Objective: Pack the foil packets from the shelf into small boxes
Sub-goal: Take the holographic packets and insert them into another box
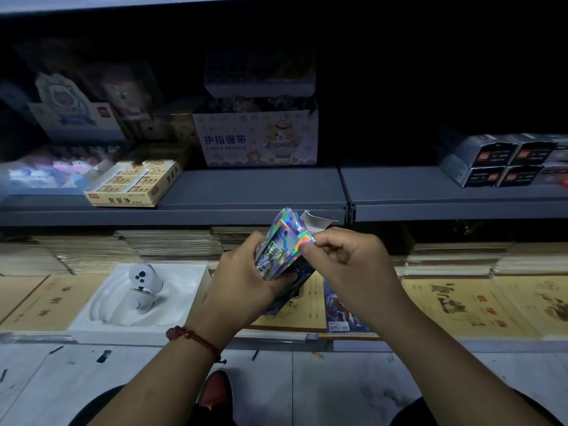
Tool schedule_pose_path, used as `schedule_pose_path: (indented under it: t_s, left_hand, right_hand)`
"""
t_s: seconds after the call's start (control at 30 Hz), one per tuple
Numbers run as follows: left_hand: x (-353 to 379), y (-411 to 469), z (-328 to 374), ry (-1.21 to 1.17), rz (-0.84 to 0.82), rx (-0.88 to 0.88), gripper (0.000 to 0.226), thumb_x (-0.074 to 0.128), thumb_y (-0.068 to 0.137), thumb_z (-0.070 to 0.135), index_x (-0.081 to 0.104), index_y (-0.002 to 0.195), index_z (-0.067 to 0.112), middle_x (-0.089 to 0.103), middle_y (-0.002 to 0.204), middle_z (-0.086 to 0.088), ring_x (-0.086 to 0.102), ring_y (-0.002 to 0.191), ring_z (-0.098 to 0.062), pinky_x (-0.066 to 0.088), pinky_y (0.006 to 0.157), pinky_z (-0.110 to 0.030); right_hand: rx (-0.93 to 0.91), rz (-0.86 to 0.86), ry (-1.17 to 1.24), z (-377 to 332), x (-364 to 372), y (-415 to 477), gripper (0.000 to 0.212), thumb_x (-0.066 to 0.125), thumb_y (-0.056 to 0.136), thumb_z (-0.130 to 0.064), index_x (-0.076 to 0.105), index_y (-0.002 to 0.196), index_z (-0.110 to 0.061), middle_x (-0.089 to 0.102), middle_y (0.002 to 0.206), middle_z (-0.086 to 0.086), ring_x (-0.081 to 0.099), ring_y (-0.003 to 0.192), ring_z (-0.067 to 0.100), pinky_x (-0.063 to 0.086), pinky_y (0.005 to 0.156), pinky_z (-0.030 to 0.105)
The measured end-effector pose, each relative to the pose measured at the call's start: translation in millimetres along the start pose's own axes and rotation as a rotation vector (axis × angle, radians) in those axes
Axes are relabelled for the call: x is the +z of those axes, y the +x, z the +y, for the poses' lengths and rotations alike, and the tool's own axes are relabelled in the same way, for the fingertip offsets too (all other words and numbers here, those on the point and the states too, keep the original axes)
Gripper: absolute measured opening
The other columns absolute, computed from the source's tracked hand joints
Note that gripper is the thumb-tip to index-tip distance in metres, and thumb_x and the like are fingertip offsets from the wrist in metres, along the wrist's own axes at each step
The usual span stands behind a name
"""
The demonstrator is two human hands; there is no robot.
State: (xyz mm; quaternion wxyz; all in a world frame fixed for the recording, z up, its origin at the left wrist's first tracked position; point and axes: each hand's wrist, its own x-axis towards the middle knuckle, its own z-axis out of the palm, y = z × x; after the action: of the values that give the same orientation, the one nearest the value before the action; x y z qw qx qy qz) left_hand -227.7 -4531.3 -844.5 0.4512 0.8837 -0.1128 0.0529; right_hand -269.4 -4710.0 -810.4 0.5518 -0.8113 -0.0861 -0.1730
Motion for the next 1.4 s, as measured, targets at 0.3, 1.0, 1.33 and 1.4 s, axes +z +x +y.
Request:
schedule_pose_path:
  t_s: [0.3,1.0,1.33,1.4]
  left_hand:
    - [3,1,1,0.028,0.029,-0.018,0.044,0.091,0.068,0.034,0.060,0.098,0.027,0.073,0.086,0.016,0.068,0.077,-0.003,0.057,0.073,-0.035]
    - [2,4,-2,0.221,0.038,-0.006,0.046,0.086,0.068,0.047,0.046,0.087,0.037,0.067,0.079,0.015,0.066,0.079,-0.018,0.055,0.070,-0.038]
    - [-1,-1,3,0.258,0.011,0.064,0.043,0.083,0.073,0.046,0.053,0.099,0.029,0.067,0.083,0.013,0.065,0.080,-0.019,0.051,0.067,-0.035]
    - [0,-2,3,0.249,-0.005,0.083,0.043,0.084,0.073,0.047,0.053,0.099,0.030,0.067,0.083,0.014,0.064,0.078,-0.018,0.051,0.067,-0.034]
  right_hand:
    - [0.340,0.019,0.312,-9,-3,-1,0.017,0.075,0.090,-0.014,0.072,0.078,-0.003,0.051,0.051,0.012,0.041,0.042,0.015,0.036,0.041,0.022]
    - [0.258,0.182,0.246,-18,-2,-1,0.009,0.067,0.095,-0.007,0.070,0.086,-0.005,0.058,0.063,0.025,0.053,0.044,0.021,0.046,0.042,0.034]
    - [0.378,0.193,0.407,-10,-4,2,0.011,0.075,0.089,-0.006,0.070,0.085,0.003,0.063,0.064,0.024,0.055,0.046,0.018,0.050,0.041,0.028]
    - [0.387,0.213,0.410,-9,-5,3,0.016,0.078,0.088,-0.007,0.066,0.084,0.003,0.060,0.060,0.017,0.051,0.043,0.015,0.047,0.040,0.026]
